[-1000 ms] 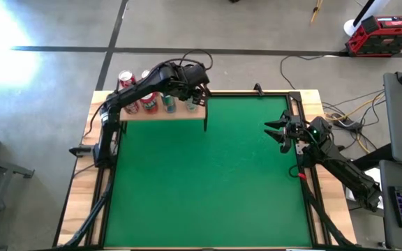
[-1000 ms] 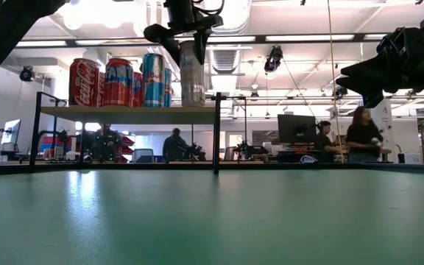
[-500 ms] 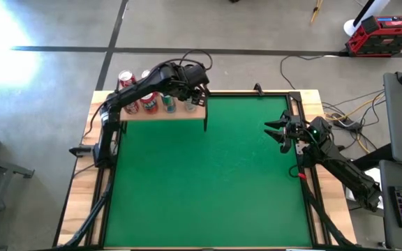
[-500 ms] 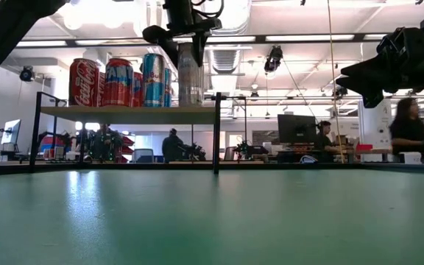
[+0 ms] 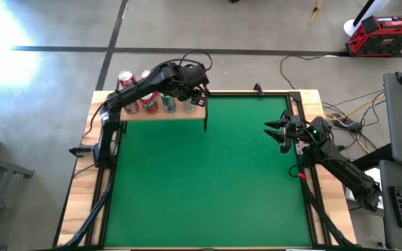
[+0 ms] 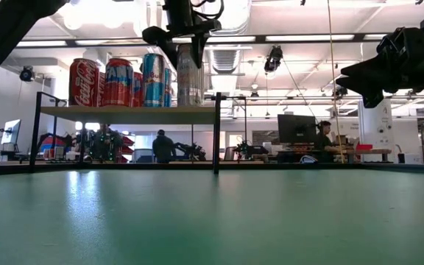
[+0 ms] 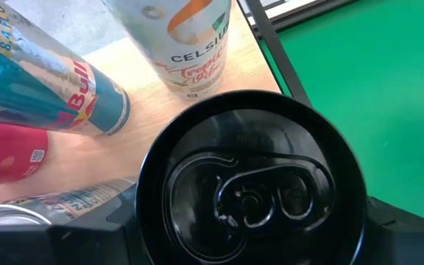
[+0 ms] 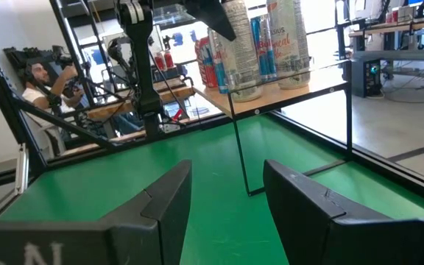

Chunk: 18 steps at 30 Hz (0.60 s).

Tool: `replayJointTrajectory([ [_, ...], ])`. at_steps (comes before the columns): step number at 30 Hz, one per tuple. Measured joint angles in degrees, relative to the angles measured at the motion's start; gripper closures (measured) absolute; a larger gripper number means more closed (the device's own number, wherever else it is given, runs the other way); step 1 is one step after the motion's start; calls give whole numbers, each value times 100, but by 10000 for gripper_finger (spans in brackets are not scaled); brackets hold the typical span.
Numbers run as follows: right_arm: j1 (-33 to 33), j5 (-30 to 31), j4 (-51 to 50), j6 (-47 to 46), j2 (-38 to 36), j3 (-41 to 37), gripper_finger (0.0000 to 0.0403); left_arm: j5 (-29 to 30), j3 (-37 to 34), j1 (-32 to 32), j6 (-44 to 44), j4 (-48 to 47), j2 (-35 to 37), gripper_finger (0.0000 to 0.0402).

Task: Place canned beverage on shelf
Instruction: Put the white soda aligned with the other white soda can can on the shelf

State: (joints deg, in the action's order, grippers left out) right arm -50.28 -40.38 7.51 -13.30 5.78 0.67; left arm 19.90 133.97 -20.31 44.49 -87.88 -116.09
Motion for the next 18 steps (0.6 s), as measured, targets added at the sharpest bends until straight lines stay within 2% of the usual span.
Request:
replayJointTrajectory([
  [6,0,0,0,0,0,-2,241,2,0,-1,0,4,0,142],
  [18,-1,0,0,0,0,-1,241,13,0,-1,-2,58,7,75],
])
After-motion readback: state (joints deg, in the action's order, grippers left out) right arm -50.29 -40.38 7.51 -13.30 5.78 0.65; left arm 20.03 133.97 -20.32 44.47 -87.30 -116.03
